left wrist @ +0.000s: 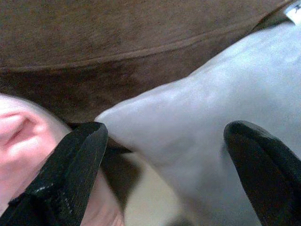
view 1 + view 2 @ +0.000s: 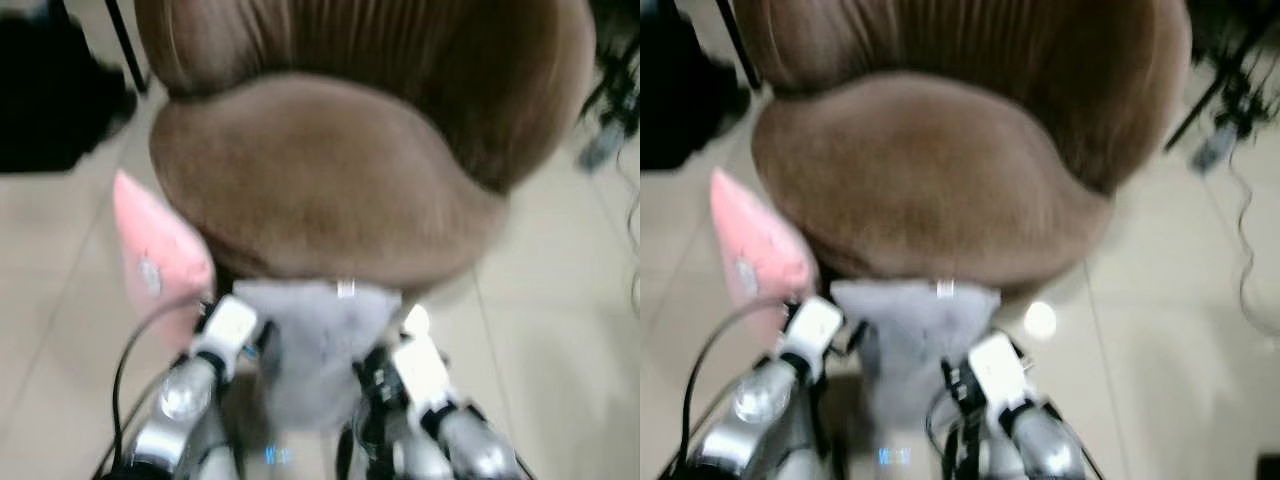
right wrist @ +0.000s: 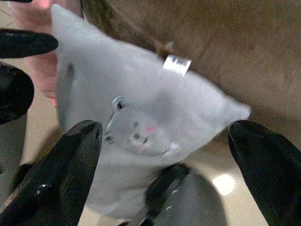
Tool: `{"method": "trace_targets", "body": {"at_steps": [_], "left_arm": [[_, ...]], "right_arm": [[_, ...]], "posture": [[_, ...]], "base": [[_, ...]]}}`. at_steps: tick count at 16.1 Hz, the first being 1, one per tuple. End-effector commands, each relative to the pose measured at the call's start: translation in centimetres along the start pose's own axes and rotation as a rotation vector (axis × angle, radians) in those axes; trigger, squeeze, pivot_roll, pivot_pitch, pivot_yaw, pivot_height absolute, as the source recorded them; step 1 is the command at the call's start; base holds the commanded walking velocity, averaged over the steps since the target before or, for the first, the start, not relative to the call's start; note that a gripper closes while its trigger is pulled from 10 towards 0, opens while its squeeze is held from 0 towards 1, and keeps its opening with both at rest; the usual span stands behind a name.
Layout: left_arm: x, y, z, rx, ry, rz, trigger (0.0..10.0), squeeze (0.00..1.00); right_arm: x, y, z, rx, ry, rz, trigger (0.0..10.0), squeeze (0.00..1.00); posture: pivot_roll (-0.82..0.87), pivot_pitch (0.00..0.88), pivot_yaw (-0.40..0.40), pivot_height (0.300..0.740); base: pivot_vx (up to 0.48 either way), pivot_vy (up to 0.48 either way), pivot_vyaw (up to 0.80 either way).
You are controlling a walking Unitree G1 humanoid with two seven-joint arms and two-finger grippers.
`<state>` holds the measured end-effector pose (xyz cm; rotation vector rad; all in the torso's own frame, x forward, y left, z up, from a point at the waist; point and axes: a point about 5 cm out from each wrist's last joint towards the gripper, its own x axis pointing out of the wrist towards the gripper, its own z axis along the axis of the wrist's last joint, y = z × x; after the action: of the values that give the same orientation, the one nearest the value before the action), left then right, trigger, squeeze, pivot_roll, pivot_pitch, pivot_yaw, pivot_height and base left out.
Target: Move the pillow to the sofa from floor
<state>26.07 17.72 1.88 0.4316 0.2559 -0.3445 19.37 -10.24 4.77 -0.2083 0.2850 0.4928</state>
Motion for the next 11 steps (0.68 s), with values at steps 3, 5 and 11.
{"method": "trace_targets", "body": {"at_steps": [3,5,11], "left_arm": [[-0.6,1.6,-1.2,0.02,0.076,-0.046,10.0,0.0],[-0.5,2.3,-1.0,0.049,0.089,-0.094,10.0,0.0],[0.3,8.9,0.9,0.203,0.152,-0.173,10.0,0.0]], "right_arm": [[0.3,0.9,0.0,0.018,0.008,0.013,10.0,0.0],[0.3,1.0,0.1,0.02,0.007,0.014,10.0,0.0],[0.8,1.9,0.2,0.038,0.001,0.012,10.0,0.0]], "posture": [[0.06,0.204,-0.079,0.437],[0.06,0.203,-0.076,0.437],[0.06,0.199,-0.049,0.437]], "base": [[0.0,0.0,0.0],[0.0,0.0,0.0],[0.0,0.0,0.0]]}}
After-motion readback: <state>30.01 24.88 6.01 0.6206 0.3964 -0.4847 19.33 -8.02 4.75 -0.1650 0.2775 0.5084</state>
